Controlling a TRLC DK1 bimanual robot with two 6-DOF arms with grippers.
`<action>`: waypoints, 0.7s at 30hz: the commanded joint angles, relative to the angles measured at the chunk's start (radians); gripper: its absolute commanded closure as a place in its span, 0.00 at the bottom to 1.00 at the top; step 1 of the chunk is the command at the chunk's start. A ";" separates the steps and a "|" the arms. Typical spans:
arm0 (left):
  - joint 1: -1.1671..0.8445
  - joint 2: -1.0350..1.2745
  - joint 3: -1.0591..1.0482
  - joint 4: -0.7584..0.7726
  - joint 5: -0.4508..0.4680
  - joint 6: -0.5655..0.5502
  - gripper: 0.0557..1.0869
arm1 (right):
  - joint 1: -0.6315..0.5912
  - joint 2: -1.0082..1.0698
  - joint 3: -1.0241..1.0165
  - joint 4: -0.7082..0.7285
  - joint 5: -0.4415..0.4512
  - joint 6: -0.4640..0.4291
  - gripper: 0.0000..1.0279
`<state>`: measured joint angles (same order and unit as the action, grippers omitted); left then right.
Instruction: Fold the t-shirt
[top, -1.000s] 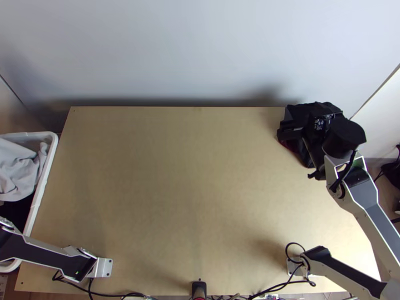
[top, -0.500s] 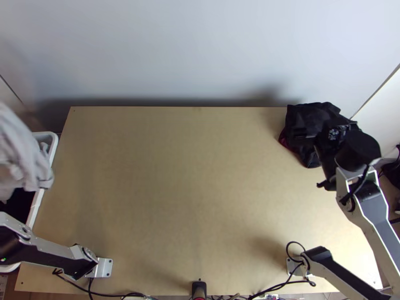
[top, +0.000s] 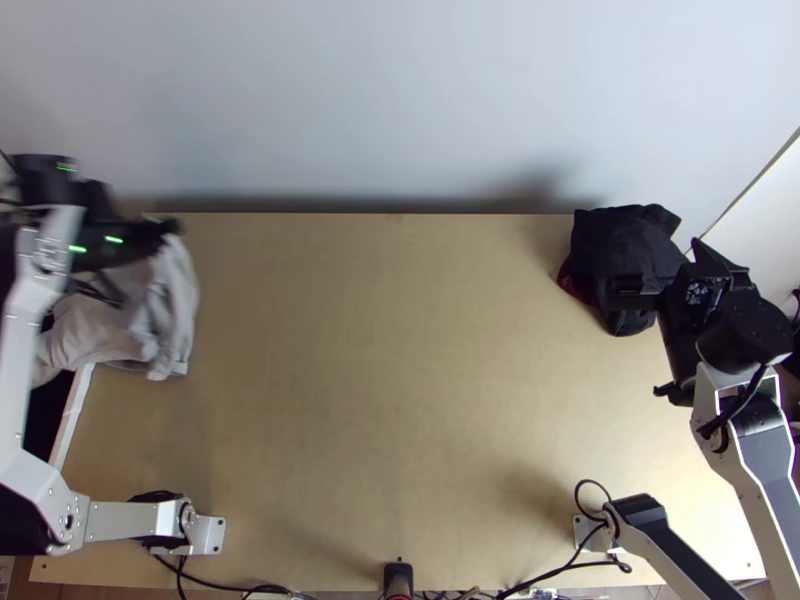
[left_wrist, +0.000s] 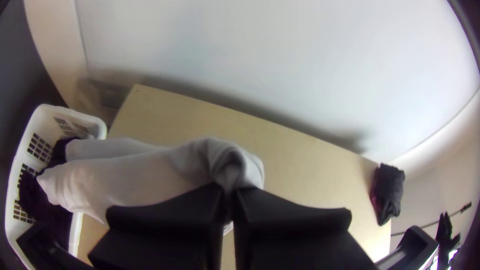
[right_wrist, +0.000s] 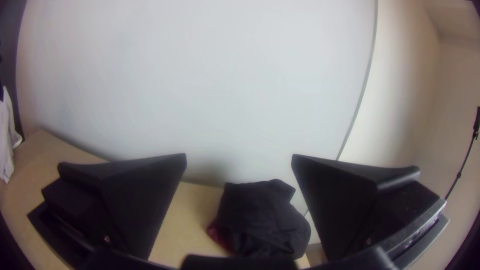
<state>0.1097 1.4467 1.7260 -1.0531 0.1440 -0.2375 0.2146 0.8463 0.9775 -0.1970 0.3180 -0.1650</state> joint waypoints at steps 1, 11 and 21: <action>-0.372 -0.006 -0.138 0.054 -0.123 -0.088 0.96 | -0.029 -0.036 -0.034 -0.009 0.000 0.021 0.05; -0.817 0.152 -0.112 0.077 -0.294 -0.105 0.96 | -0.067 -0.082 -0.111 -0.009 -0.002 0.051 0.05; -1.007 0.440 0.113 0.093 -0.297 -0.060 0.96 | -0.181 -0.153 -0.200 -0.007 -0.002 0.097 0.05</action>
<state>-0.7502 1.6974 1.6936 -0.9691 -0.1371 -0.3195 0.1055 0.7429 0.8265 -0.2039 0.3149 -0.0959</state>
